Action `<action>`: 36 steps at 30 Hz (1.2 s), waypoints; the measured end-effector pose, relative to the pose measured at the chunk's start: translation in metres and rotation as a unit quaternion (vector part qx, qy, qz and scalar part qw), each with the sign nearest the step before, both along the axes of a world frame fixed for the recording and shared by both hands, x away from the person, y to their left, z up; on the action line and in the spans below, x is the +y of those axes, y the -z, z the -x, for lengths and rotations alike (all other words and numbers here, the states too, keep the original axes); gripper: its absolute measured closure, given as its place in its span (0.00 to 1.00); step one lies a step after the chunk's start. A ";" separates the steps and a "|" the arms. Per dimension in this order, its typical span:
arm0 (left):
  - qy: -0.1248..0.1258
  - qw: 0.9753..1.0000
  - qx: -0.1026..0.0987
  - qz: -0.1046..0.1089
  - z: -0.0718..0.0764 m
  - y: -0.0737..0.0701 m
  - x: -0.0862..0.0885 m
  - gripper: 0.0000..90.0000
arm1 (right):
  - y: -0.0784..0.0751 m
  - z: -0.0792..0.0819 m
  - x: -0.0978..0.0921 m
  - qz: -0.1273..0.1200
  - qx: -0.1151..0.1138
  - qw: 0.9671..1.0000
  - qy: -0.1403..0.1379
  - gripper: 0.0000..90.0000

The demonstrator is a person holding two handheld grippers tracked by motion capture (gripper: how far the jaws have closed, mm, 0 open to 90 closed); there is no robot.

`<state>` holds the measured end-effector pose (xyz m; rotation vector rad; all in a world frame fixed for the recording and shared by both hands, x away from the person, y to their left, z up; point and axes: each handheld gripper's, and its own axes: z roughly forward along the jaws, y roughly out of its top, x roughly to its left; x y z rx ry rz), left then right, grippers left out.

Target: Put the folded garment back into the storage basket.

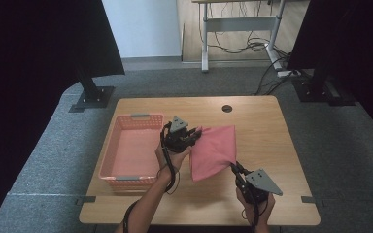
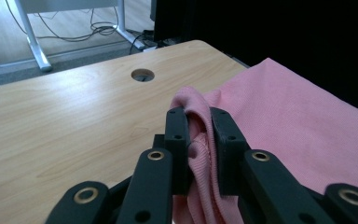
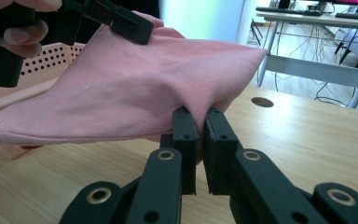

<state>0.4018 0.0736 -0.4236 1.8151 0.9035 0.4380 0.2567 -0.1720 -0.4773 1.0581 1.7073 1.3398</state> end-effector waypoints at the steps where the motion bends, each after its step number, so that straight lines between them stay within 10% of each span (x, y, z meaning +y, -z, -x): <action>1: -0.001 1.000 -0.001 0.001 0.000 -0.002 0.000 0.86 | -0.001 0.000 0.001 0.000 -0.002 1.000 0.000 0.94; 36: -0.027 0.999 -0.021 -0.007 0.002 -0.026 0.033 0.86 | -0.019 -0.011 0.032 -0.002 -0.014 1.000 -0.021 0.94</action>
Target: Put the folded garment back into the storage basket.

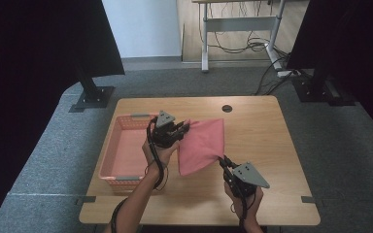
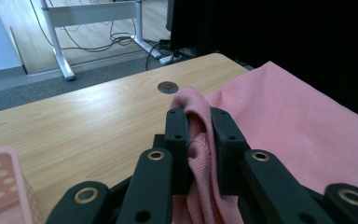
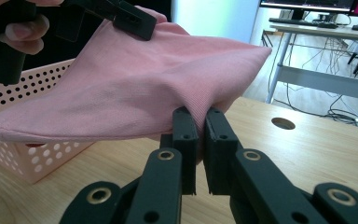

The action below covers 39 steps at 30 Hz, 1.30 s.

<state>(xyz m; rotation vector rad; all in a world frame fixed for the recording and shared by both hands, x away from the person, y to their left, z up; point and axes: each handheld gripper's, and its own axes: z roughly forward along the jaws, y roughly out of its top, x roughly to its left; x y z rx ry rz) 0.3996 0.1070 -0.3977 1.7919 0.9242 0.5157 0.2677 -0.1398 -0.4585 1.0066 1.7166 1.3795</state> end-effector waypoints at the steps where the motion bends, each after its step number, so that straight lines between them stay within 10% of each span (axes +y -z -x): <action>1: -0.001 1.000 0.000 0.001 0.000 0.000 0.001 0.86 | 0.000 -0.001 0.001 -0.001 0.000 1.000 -0.001 0.94; 39: -0.022 1.000 -0.005 -0.006 0.000 -0.006 0.025 0.86 | -0.002 -0.009 0.025 -0.002 -0.002 1.000 -0.014 0.94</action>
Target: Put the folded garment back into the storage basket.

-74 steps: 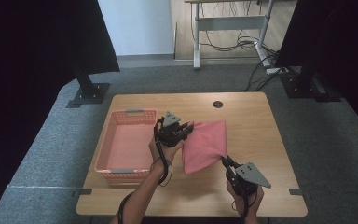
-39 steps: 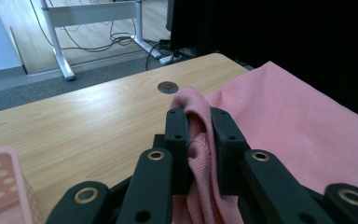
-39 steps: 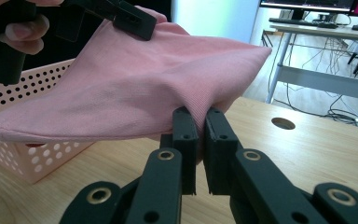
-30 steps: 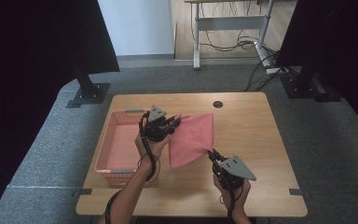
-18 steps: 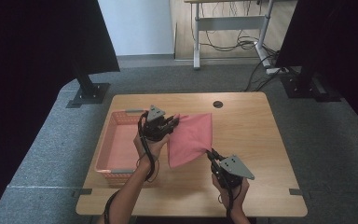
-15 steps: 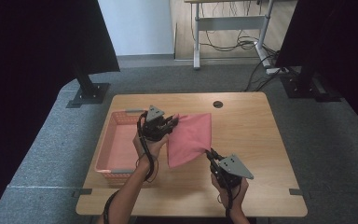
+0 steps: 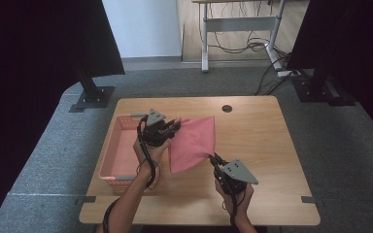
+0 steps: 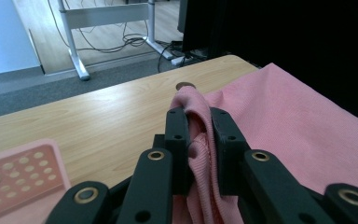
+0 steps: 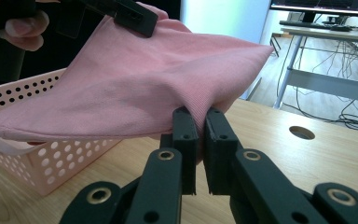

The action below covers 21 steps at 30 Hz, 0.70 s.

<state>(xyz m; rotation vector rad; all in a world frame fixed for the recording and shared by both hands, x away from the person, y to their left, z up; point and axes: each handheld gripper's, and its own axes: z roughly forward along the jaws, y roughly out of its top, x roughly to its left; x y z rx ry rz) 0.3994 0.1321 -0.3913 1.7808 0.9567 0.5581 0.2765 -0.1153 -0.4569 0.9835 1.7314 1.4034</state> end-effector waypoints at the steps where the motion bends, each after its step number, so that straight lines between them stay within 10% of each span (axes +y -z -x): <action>1: -0.001 1.000 0.000 -0.001 0.000 0.000 0.001 0.86 | 0.000 0.000 0.001 0.001 0.000 1.000 -0.001 0.94; 21: -0.018 1.000 -0.002 -0.007 0.003 -0.007 0.026 0.86 | -0.002 -0.008 0.022 0.000 0.003 1.000 -0.015 0.94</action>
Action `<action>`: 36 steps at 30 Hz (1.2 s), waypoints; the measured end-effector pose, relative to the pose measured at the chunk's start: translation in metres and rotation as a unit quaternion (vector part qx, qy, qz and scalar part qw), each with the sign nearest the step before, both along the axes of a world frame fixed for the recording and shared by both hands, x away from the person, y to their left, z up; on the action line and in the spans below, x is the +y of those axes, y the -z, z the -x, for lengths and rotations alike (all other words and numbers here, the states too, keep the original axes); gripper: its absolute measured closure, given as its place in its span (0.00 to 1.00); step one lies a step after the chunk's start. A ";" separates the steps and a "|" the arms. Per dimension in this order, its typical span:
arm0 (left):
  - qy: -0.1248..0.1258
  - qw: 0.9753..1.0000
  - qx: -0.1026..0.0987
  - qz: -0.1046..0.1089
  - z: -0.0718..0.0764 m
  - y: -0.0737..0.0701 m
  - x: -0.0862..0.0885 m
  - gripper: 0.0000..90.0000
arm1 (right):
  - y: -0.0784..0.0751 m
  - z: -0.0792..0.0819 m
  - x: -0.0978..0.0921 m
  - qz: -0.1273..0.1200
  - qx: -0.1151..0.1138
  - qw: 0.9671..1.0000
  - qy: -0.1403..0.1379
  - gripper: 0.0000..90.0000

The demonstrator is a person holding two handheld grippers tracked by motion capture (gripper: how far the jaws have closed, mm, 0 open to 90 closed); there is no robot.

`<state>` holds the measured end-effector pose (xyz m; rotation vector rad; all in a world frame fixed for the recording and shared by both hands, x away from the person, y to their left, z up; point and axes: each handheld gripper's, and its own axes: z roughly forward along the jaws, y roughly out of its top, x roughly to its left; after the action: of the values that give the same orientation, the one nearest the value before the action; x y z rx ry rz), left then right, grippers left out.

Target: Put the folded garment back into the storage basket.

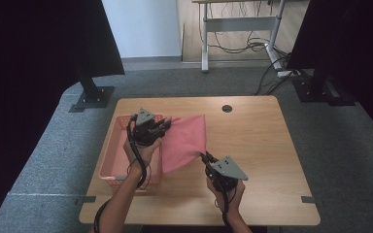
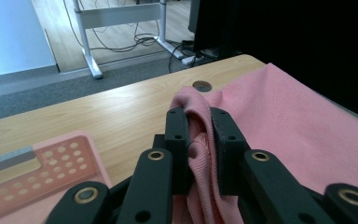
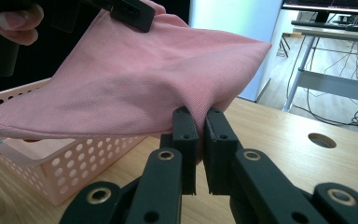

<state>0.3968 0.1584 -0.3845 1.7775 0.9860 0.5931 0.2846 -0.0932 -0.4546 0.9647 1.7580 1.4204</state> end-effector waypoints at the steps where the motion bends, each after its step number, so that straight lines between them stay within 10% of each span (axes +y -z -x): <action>1: -0.001 1.000 0.000 0.000 0.000 0.000 0.001 0.86 | 0.000 0.000 0.001 0.000 0.000 1.000 -0.001 0.94; 36: -0.040 0.999 0.004 -0.005 0.002 -0.001 0.046 0.86 | -0.001 -0.014 0.046 -0.001 0.008 1.000 -0.029 0.94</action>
<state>0.3950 0.2040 -0.3837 1.7565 1.0648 0.6430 0.2986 -0.0468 -0.4531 0.9352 1.8092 1.4537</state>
